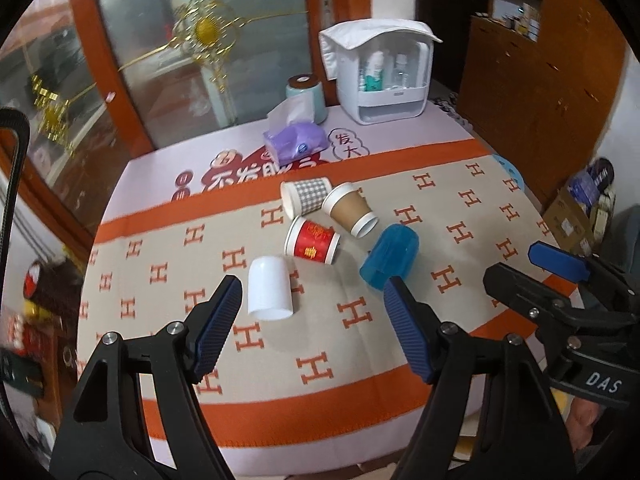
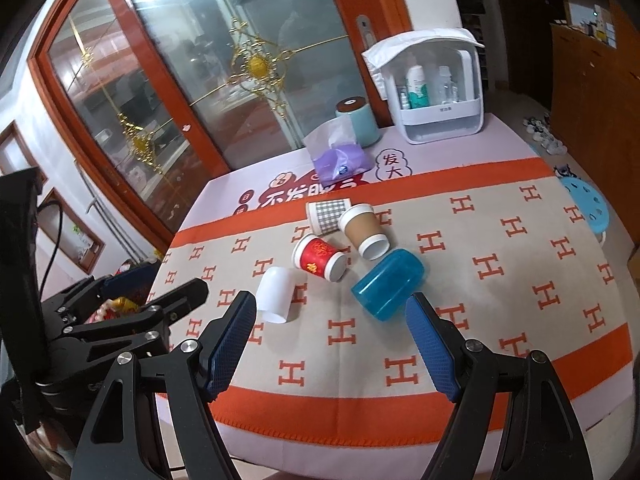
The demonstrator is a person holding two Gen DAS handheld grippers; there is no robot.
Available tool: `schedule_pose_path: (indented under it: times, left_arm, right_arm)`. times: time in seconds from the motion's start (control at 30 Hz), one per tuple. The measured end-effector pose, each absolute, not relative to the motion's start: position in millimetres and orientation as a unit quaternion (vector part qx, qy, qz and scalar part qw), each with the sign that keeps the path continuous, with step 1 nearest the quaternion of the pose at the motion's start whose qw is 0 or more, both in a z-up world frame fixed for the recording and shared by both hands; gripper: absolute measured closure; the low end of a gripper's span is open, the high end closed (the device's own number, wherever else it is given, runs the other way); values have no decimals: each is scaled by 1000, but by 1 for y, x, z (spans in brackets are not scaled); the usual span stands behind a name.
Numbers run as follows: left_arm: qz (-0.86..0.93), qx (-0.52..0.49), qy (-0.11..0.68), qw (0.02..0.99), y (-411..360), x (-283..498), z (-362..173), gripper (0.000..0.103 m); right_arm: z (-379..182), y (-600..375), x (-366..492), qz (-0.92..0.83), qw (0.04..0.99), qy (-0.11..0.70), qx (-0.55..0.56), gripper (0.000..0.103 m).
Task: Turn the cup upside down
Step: 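Move the left gripper toward the blue cup lying on its side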
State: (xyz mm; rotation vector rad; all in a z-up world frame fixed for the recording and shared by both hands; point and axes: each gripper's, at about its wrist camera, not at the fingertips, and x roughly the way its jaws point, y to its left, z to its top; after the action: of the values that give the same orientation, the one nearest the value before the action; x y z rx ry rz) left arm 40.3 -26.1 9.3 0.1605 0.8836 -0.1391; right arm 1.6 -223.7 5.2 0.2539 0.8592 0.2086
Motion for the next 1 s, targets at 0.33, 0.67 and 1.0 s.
schedule_pose_path:
  times: [0.33, 0.67, 1.0]
  left_arm:
    - [-126, 148, 441, 876, -65, 87, -5, 37]
    - [-201, 183, 501, 822, -107, 144, -69, 37]
    - [-242, 204, 551, 772, -155, 192, -141, 37]
  right_arm:
    - [-24, -257, 34, 46, 886, 432, 164, 24]
    - [-89, -303, 72, -12, 856, 467, 221, 24]
    - [-159, -333, 84, -55, 818, 505, 269, 24]
